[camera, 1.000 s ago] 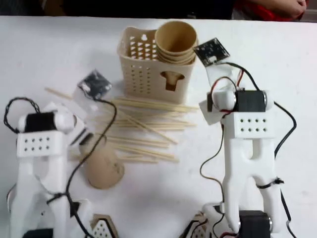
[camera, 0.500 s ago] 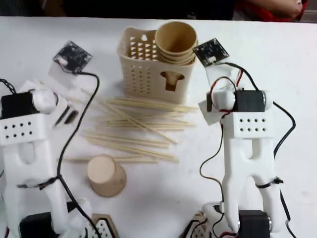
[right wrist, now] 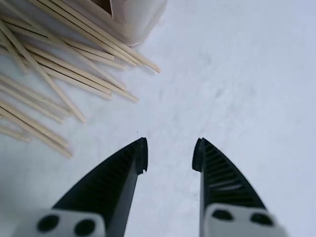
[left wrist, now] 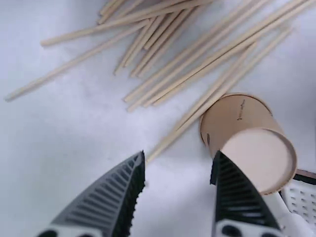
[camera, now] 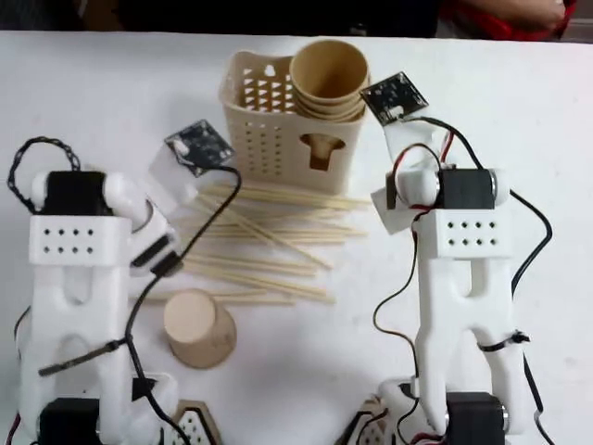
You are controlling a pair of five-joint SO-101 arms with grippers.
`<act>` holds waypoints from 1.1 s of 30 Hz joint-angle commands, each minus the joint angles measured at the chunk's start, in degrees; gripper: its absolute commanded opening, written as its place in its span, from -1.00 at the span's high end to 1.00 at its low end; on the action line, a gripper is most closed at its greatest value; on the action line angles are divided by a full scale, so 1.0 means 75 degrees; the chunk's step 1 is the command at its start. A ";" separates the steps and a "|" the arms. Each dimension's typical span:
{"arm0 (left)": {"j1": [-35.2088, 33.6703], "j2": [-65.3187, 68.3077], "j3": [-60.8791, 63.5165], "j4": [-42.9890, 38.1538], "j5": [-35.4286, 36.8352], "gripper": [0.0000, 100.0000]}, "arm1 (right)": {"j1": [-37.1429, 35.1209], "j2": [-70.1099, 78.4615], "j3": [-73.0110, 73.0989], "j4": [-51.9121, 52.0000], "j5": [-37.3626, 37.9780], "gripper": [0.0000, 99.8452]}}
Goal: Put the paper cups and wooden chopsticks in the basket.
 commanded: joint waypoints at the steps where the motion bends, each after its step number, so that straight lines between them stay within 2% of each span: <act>1: 0.0451 -0.0006 0.0797 -0.0012 -0.0070 0.56 | 0.0076 -0.0252 0.0000 -0.0076 -0.0070 0.67; 10: 0.0428 0.0053 0.2192 -0.1547 -0.0059 0.56 | 0.0076 -0.0299 0.0223 -0.0123 -0.0059 0.67; 18: -0.0721 0.0076 0.3130 -0.4185 -0.0070 0.55 | 0.0076 -0.0299 0.0234 -0.0111 -0.0059 0.67; 22: -0.0908 0.0076 0.3399 -0.4982 -0.0070 0.55 | 0.0076 -0.0299 0.0234 -0.0111 -0.0059 0.67; 27: -0.1178 -0.0006 0.3024 -0.5298 0.0023 0.55 | 0.0076 -0.0299 0.0234 -0.0088 -0.0059 0.67; 33: -0.1635 -0.0006 0.1184 -0.4278 0.0598 0.55 | 0.0076 -0.0299 0.0234 -0.0088 -0.0059 0.67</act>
